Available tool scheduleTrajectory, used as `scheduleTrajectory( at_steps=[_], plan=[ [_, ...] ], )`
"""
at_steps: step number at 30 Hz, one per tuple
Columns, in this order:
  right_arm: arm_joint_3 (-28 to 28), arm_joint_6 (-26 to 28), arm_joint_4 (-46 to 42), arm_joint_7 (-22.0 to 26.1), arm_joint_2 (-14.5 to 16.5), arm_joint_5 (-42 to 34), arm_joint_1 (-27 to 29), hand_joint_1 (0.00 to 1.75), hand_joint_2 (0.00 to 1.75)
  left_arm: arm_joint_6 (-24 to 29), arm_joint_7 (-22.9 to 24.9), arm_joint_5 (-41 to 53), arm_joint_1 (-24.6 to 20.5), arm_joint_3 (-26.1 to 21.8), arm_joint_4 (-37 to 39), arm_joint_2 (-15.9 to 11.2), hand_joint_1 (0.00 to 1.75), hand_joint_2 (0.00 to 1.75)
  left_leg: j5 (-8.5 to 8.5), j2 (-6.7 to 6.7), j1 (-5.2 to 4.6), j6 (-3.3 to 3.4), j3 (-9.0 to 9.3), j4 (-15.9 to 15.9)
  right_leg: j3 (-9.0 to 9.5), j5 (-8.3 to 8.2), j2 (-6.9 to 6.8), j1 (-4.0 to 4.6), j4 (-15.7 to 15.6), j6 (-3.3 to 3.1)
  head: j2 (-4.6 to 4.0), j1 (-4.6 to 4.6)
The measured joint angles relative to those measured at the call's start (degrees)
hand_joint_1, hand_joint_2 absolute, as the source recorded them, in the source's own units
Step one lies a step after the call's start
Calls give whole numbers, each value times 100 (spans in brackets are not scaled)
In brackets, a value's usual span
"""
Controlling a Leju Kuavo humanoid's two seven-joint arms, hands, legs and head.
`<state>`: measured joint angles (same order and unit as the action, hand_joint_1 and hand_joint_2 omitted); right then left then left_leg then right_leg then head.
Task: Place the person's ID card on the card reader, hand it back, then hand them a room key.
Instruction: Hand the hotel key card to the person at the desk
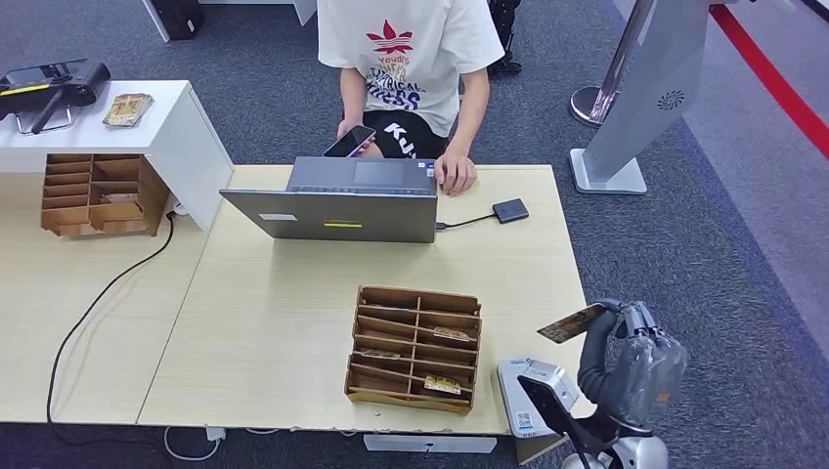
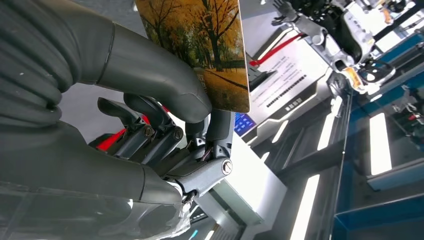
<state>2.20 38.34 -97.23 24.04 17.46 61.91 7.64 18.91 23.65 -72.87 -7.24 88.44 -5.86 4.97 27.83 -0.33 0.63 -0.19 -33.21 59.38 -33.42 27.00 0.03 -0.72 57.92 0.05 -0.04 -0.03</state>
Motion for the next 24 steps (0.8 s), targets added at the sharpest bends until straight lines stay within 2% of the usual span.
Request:
scheduleTrajectory(
  at_steps=[3, 6, 13, 19, 24],
  plan=[
    [-221, -2, 27, 28, -12, 100, -117, 175, 175, -31, -1, 133, -2, 0, 0, -1, 0, 0, 0, 0, 0, 0, -2, 0, 0, 0, 0, 0, 1, 0, 0, 1],
    [-489, -2, 120, -175, -66, 230, -417, 175, 175, -59, -24, 213, -6, -1, 0, -3, 0, 0, -2, 1, 0, 0, 0, 0, 1, -2, 1, 0, 1, 0, 0, 3],
    [-1358, -2, 844, -1101, -160, 513, -1825, 175, 175, -126, -81, 523, -28, 0, 0, -24, 0, 0, -14, 12, 0, -3, 10, 1, -3, -16, 11, 0, 2, -6, 0, 1],
    [-1828, -2, 1539, -1480, -163, 586, -2860, 175, 175, -166, -86, 715, -37, 1, 0, -34, 0, 0, -17, 9, 0, -5, 9, 1, -5, -17, 10, 0, 3, -5, 0, 1],
    [-2052, -2, 1955, -1684, -173, 652, -3378, 175, 175, -201, -96, 805, -53, 1, 0, -34, 0, 0, -17, 7, 0, -5, 6, 1, -6, -17, 8, 0, 3, -5, 0, 1]
  ],
)
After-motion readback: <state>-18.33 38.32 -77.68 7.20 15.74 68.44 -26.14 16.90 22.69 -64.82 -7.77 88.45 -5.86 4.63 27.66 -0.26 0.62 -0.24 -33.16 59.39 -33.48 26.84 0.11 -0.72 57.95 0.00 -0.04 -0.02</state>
